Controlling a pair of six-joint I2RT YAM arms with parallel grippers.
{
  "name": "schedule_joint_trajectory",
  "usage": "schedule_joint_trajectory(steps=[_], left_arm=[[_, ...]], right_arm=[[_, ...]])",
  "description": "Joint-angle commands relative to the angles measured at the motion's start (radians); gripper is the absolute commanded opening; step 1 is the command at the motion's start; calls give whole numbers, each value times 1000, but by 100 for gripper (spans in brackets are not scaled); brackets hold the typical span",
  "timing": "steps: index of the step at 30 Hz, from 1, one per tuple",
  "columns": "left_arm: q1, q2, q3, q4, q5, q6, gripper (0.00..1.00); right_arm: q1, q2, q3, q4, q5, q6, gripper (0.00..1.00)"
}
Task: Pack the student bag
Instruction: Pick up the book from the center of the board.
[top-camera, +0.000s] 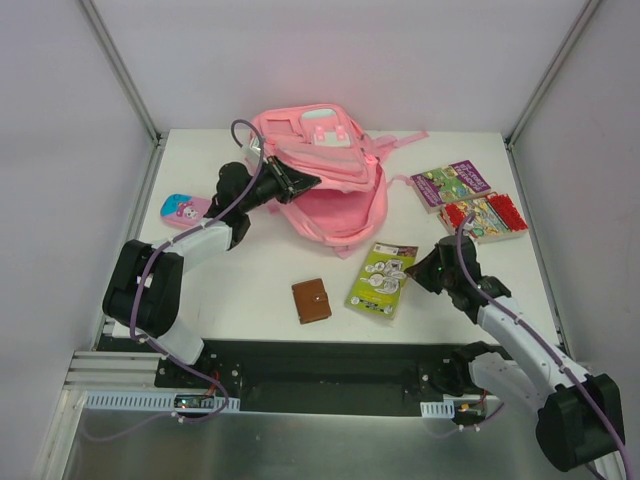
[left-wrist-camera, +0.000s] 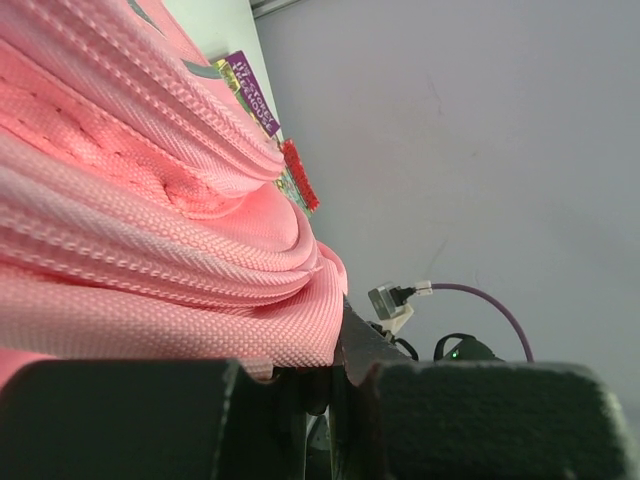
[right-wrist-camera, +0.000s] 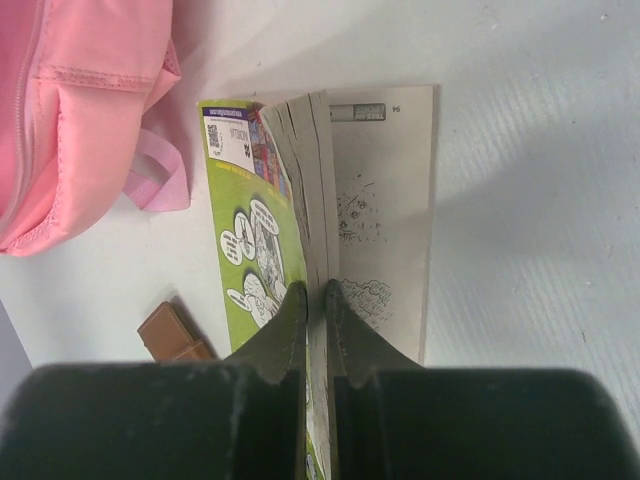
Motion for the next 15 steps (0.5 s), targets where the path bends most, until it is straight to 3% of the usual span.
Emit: schedule_joint_trajectory(steps=[1, 15], left_arm=[[13, -41, -3, 159, 20, -17, 0], [12, 0, -38, 184, 94, -21, 0]], right_arm=[[-10, -45, 69, 34, -64, -33, 1], [-34, 70, 60, 11, -125, -101, 1]])
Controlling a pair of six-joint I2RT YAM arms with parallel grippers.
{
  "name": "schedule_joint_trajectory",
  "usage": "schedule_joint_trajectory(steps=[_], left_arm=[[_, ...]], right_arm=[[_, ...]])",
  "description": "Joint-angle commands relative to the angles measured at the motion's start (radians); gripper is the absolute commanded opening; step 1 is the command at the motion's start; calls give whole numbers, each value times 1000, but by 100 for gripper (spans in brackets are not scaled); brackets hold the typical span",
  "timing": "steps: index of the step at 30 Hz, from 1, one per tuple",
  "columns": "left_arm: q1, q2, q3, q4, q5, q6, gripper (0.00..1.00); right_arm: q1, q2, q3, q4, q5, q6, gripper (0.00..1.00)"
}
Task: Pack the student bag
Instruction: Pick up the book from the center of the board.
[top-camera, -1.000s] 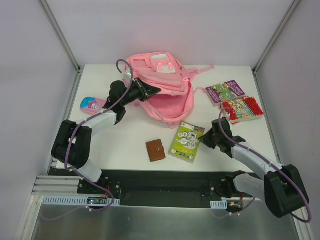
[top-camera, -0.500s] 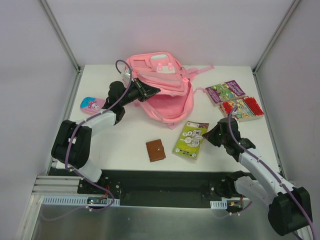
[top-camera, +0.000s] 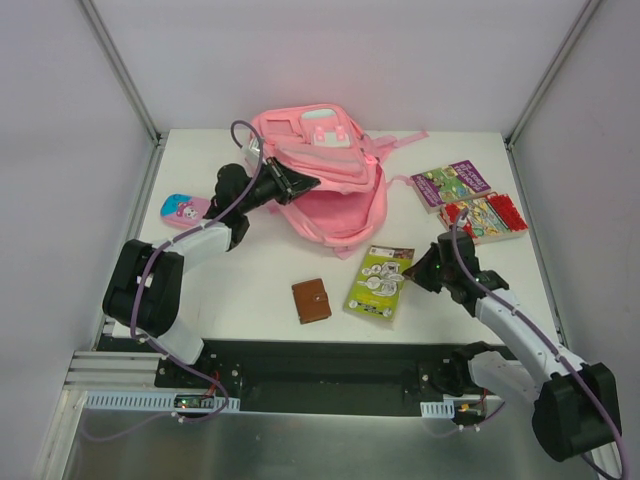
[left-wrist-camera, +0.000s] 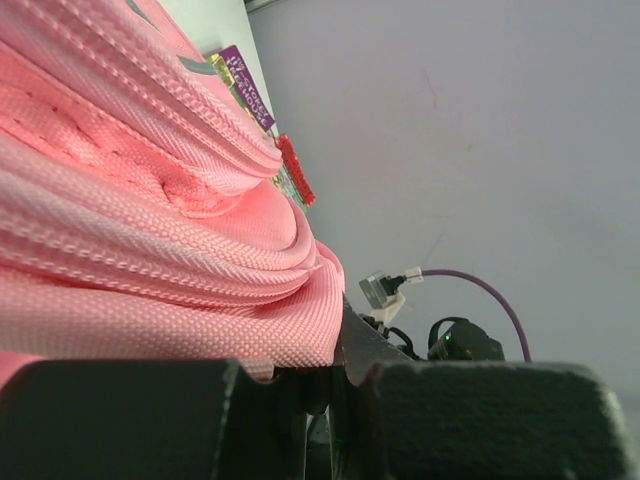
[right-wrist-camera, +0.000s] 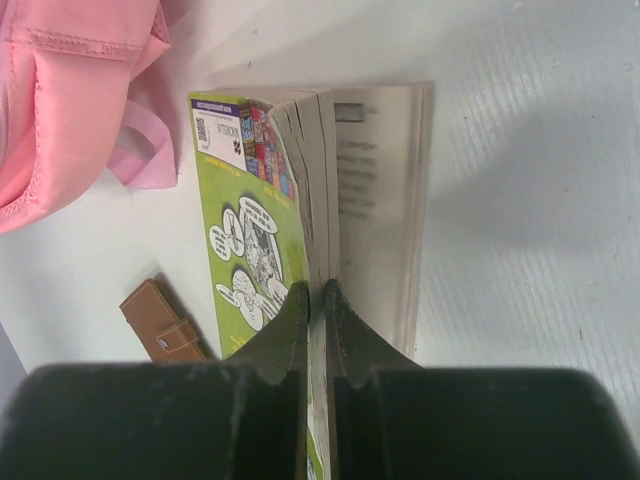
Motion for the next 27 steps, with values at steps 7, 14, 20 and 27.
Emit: schedule_joint_trajectory(steps=[7, 14, 20, 27], left_arm=[[5, 12, -175, 200, 97, -1, 31], [1, -59, -178, 89, 125, 90, 83], [-131, -214, -93, -414, -10, 454, 99], [-272, -134, -80, -554, -50, 540, 99]], right_arm=[[-37, 94, 15, 56, -83, -41, 1], [-47, 105, 15, 54, -86, -47, 1], [-71, 91, -2, 44, -90, -51, 1], [-80, 88, -12, 40, -109, -50, 1]])
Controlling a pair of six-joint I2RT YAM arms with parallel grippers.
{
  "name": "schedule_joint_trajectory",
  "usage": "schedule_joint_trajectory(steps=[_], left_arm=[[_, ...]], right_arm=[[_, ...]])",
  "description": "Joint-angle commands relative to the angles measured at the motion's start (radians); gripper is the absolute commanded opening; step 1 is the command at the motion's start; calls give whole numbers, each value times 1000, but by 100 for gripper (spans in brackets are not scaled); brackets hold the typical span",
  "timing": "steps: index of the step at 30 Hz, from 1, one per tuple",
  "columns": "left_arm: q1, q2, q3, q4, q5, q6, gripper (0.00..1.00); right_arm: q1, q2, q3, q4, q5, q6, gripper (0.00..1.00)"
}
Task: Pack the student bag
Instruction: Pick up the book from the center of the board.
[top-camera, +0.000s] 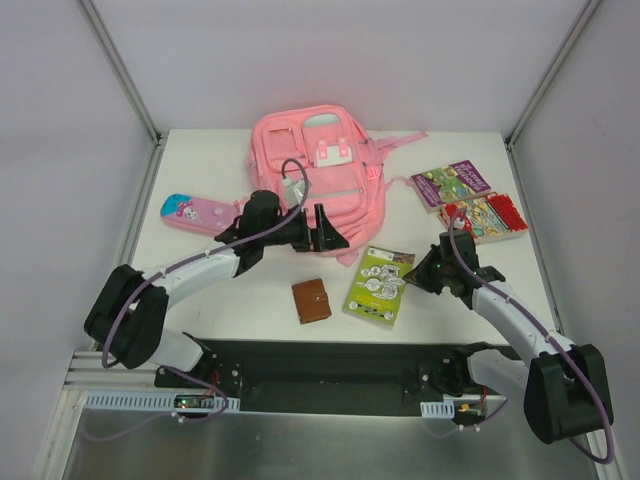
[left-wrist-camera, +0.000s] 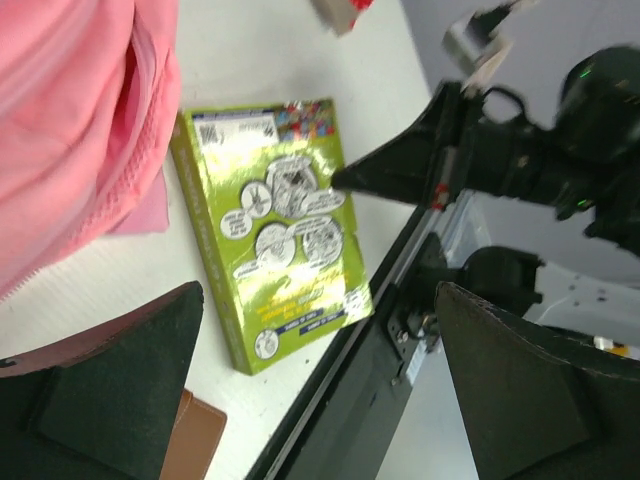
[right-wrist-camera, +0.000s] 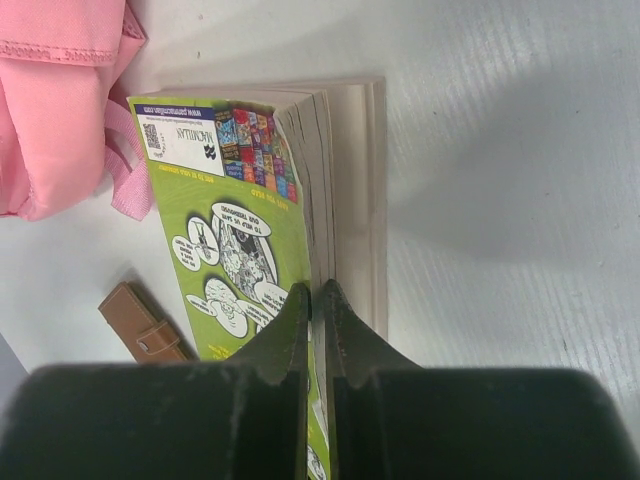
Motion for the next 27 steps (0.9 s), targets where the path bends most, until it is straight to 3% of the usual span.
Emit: schedule_joint_trajectory(steps=[1, 9, 15, 17, 19, 25, 27], left_arm=[[-89, 65, 45, -184, -75, 139, 99], [-137, 277, 119, -152, -20, 147, 99], [-154, 397, 168, -66, 65, 99, 98], [-159, 414, 169, -32, 71, 89, 98], [-163, 447, 189, -17, 104, 82, 97], [-191, 486, 174, 9, 111, 59, 95], [-196, 503, 174, 17, 117, 49, 93]], right_arm=[[-8, -20, -2, 14, -21, -14, 1], [-8, -27, -25, 12, -35, -10, 3], [-11, -21, -57, 15, -33, 3, 23], [-11, -23, -68, 17, -35, 4, 42], [-16, -24, -80, 18, -39, 6, 45], [-22, -29, -131, 38, -56, 23, 68], [-21, -26, -149, 66, -71, 41, 68]])
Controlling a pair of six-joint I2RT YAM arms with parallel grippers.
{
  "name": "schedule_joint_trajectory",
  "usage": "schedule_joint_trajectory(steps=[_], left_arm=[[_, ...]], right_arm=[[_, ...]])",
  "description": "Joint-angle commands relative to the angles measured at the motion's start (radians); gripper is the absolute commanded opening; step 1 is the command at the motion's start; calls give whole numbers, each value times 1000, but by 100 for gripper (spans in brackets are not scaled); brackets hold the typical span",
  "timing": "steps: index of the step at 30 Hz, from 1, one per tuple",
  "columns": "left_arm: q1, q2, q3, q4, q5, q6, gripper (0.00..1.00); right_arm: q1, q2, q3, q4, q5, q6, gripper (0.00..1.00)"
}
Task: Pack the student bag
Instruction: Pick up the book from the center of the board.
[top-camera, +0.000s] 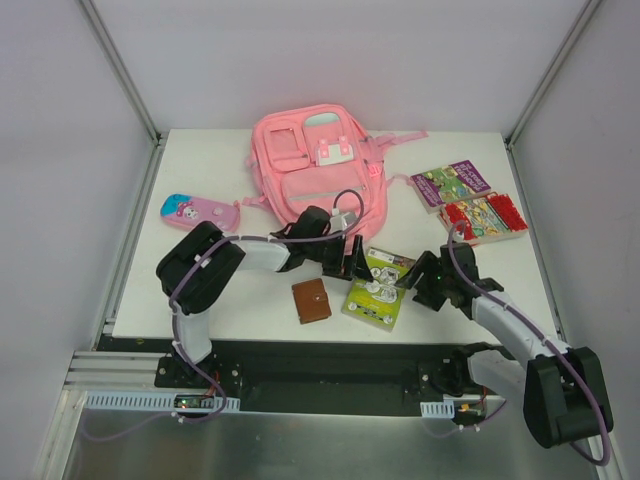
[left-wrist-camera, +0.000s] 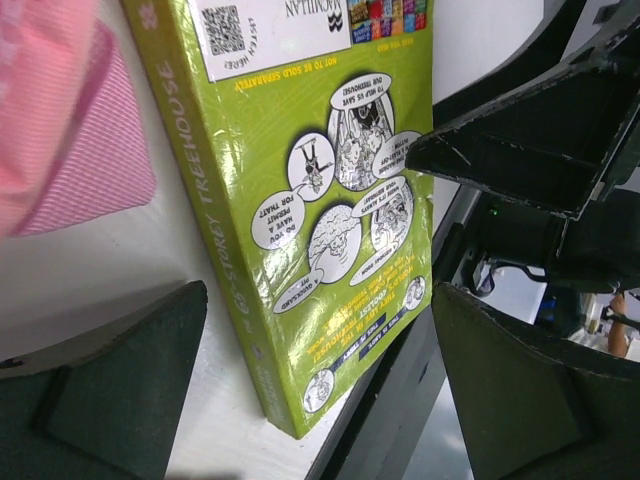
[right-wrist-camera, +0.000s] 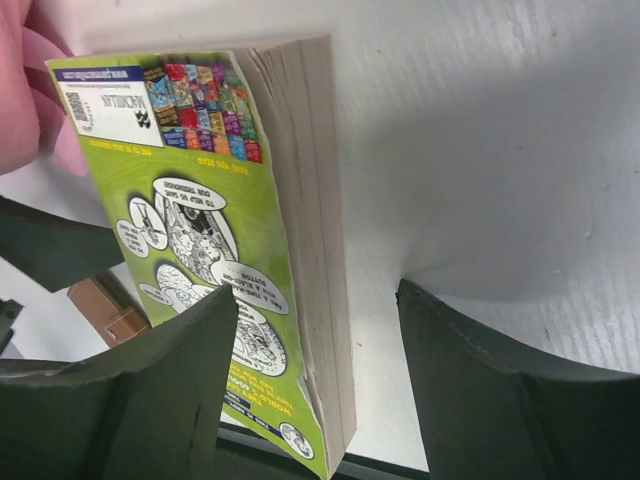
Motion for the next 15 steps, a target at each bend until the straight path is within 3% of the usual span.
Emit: schedule_joint_trajectory(steps=[1, 8, 12, 15], left_arm=[[-24, 50, 9, 42, 44, -38, 92], [-44, 87, -1, 111, 72, -81, 83], [-48, 95, -1, 186, 119, -115, 65], [-56, 102, 14, 211, 144, -121, 44]], right_arm=[[-5, -2, -66, 76, -59, 37, 70], [-5, 78, -110, 189, -140, 89, 74], [-5, 101, -136, 228, -152, 107, 74], [-5, 105, -152, 303, -188, 127, 73]])
